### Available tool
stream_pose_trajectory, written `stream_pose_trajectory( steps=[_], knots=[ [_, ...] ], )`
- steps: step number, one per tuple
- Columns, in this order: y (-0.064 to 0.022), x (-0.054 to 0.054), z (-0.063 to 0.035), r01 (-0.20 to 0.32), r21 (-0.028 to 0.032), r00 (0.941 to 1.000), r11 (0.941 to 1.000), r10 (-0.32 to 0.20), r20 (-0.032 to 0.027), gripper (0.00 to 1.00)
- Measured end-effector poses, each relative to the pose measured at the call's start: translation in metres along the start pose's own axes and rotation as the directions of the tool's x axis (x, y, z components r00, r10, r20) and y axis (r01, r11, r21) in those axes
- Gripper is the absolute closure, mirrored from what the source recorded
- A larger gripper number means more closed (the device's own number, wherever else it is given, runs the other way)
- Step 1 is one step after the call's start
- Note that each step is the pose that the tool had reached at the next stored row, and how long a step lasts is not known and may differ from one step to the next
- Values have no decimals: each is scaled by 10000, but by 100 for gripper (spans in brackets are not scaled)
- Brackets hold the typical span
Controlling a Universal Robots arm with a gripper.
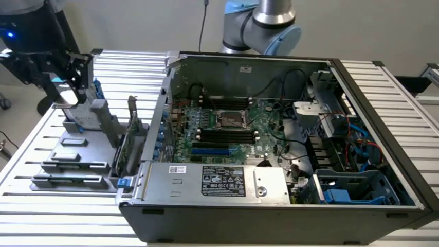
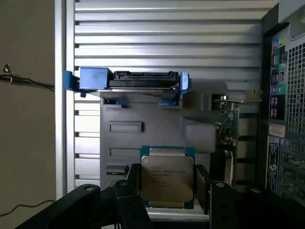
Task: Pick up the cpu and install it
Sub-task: 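Pick up the cpu and move it towards the insertion slot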
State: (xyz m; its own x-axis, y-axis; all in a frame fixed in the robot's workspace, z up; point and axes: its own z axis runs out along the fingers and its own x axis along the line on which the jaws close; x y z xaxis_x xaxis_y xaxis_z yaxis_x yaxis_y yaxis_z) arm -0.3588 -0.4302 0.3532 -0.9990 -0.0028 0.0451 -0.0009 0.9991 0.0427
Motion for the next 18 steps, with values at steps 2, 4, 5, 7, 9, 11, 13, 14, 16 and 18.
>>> stream_pose_trajectory(
  steps=[2, 4, 5, 7, 9, 11, 13, 14, 16, 18],
  knots=[
    [4, -89, -96, 0, -4, 10000, 10000, 0, -9, 45],
    [8, -172, -187, 0, -5, 10000, 10000, 0, -15, 45],
    [10, -218, -236, 0, -6, 10000, 10000, 0, -19, 45],
    [14, -303, -327, -2, -6, 10000, 10000, 2, -30, 45],
    [17, -391, -410, -1, -7, 10000, 10000, 1, -41, 45],
    [19, -479, -464, -1, -6, 10000, 10000, 1, -46, 45],
    [24, -570, -494, -2, -5, 10000, 10000, 2, -48, 45],
    [26, -616, -506, -1, -6, 10000, 10000, 1, -47, 45],
    [30, -704, -519, -1, -6, 10000, 10000, 1, -47, 45],
    [37, -794, -523, -1, -6, 10000, 10000, 1, -47, 45]
  ],
)
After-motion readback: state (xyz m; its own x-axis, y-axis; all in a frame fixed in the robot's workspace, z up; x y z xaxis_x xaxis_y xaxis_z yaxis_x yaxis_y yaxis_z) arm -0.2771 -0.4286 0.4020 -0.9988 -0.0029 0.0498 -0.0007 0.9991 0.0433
